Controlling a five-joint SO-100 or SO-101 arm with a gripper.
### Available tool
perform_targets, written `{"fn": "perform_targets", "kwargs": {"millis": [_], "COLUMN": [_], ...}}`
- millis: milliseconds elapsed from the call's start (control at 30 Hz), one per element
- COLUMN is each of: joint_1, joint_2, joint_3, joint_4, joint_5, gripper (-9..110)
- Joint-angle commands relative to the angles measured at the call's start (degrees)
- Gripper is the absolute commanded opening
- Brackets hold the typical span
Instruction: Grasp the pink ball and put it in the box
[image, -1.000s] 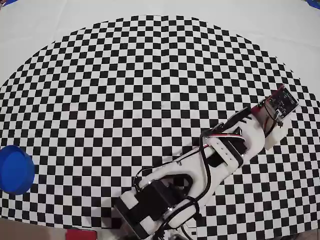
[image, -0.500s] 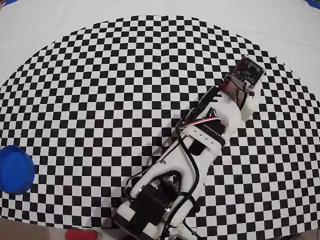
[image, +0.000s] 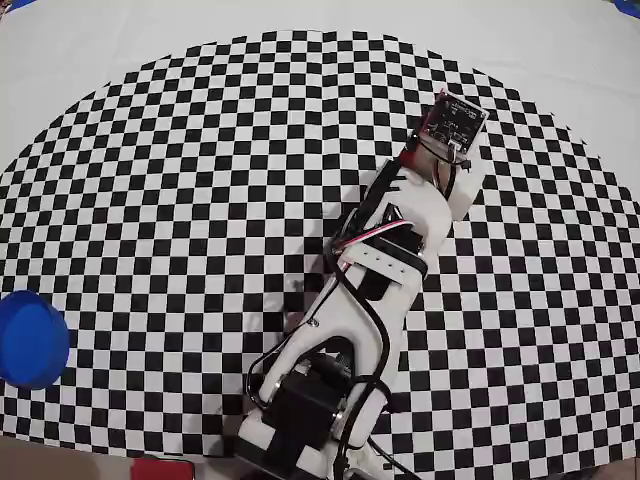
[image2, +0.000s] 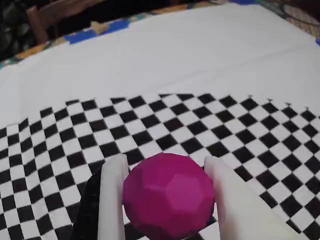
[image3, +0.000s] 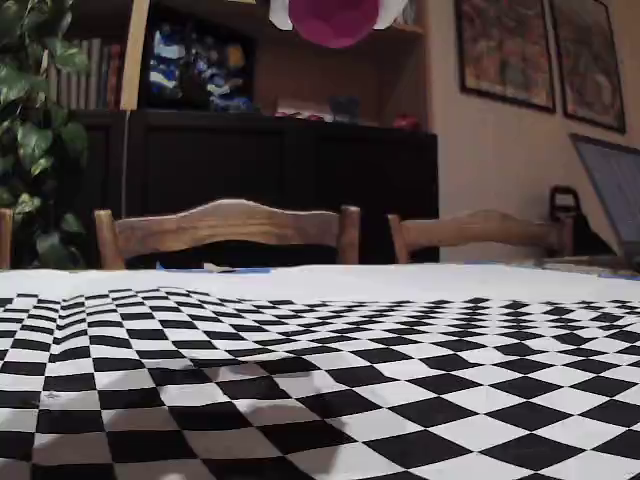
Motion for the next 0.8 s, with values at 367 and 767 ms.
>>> {"fn": "perform_targets", "kwargs": {"millis": [367, 767], "joint_1": [-11.07, -21.36], "joint_2": [5.54, 8.96], "joint_3": [1.58, 5.27], "joint_4": [-0.53, -0.53], "joint_5": [0.18, 0.18], "gripper": [0, 0]}}
